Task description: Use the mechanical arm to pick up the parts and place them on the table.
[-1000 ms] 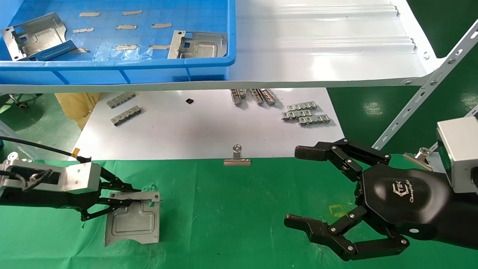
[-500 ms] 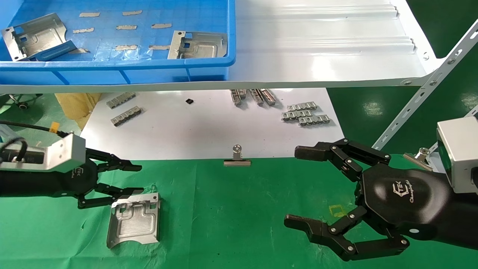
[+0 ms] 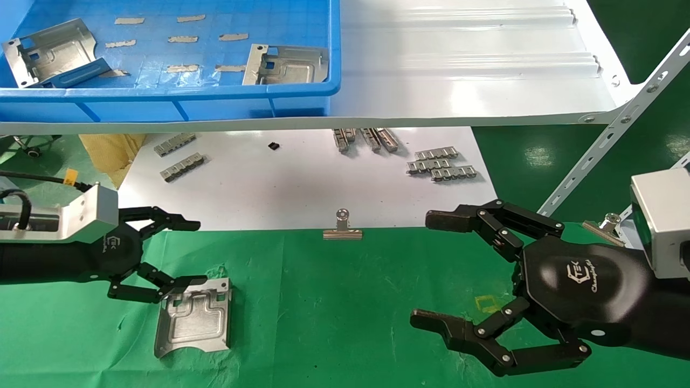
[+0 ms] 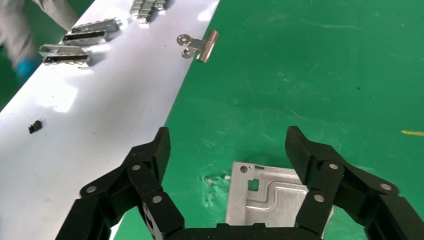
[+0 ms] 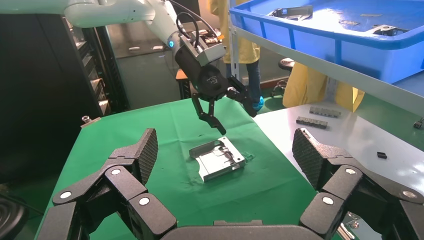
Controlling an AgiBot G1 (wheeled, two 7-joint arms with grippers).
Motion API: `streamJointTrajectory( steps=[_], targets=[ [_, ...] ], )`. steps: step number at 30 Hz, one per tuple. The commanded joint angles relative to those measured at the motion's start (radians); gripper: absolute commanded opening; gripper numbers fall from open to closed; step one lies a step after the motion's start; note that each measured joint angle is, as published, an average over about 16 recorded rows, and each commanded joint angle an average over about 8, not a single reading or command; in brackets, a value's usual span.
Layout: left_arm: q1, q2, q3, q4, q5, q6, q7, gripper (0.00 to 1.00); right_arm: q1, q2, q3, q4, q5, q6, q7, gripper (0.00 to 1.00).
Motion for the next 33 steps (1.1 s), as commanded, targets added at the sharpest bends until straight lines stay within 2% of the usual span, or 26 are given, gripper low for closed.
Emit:
streamJointTrajectory(
  steps=[1,33],
  targets=[
    [-0.004,0.002,0.003,0.002,0.008,0.000,0.005,1.00,0.000,0.000,0.000,0.000,0.000,0.000,0.000,1.00],
    [0.329,-0.100,-0.319,-0.537,-0.165,-0.056,-0.303,1.00,0.000,0.000,0.000,0.000,0.000,0.000,0.000,1.00]
  ],
)
